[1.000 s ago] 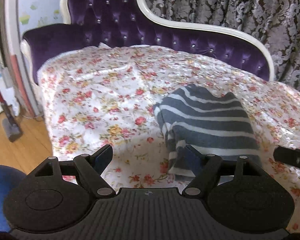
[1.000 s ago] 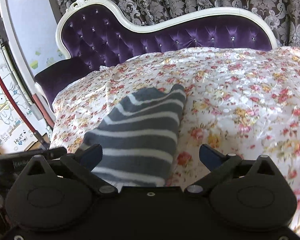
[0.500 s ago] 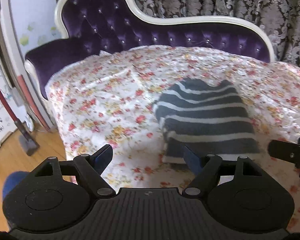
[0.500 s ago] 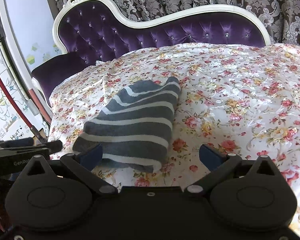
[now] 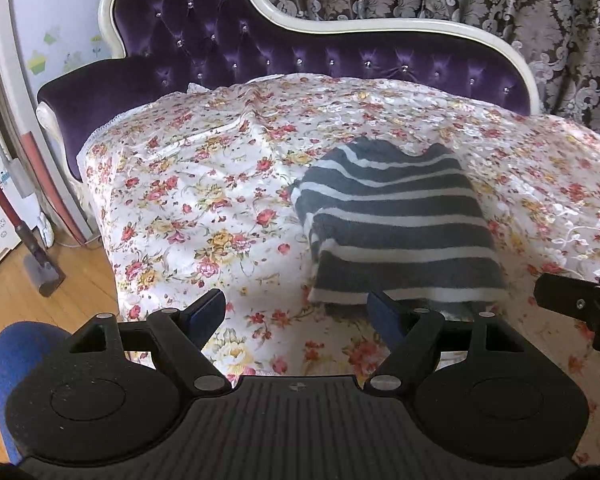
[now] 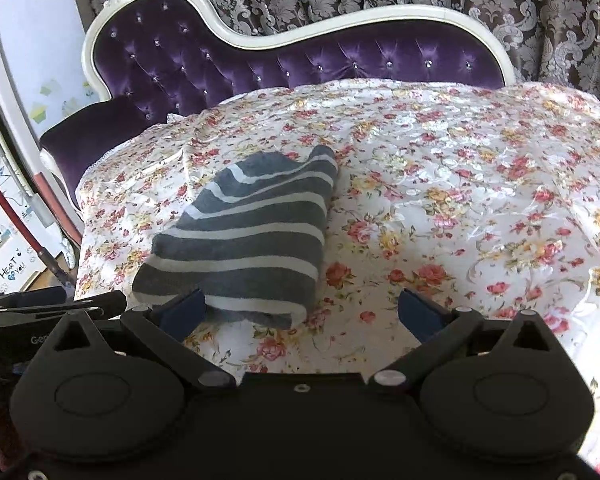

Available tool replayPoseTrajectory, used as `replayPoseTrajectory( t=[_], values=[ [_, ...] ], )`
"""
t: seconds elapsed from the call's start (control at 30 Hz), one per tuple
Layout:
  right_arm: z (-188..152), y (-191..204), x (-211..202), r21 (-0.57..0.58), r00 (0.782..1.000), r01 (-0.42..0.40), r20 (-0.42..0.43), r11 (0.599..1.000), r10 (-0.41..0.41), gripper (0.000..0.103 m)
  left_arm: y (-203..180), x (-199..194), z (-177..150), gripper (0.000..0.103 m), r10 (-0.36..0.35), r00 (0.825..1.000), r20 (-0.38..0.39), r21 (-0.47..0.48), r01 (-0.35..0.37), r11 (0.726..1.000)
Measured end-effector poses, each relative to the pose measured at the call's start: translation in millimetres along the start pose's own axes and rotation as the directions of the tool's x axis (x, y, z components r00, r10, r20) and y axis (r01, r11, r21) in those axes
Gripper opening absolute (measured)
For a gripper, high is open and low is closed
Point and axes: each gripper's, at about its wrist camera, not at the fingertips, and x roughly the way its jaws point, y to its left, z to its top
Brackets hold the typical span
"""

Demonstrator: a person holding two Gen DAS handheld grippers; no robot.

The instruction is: Fold small clothes

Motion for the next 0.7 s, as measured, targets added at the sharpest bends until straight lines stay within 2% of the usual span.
replayPoseTrajectory(
  t=[0.3, 0.47, 0.7],
  values=[
    [-2.3, 3.1, -0.2, -0.023, 0.999, 0.048, -0.007, 0.999, -0.048, 0.102, -1.6, 2.7, -1.0, 0.077, -0.02, 0.999, -0.03, -0.008, 0.02, 1.0],
    [-1.6, 5.4, 2.3, -0.036, 1.0, 0.005, -0.022, 0.999, -0.006, 0.102, -1.0, 1.0, -1.0, 0.077, -0.014, 0.999, -0.03, -0.015, 0.013, 1.0],
    [-1.2, 7.6, 2.3, -0.048, 1.0, -0.007, -0.027, 0.999, 0.006, 0.102, 1.5, -0.6, -0.9, 0.077, -0.022, 0.999, -0.036, -0.017, 0.022, 1.0]
  ],
)
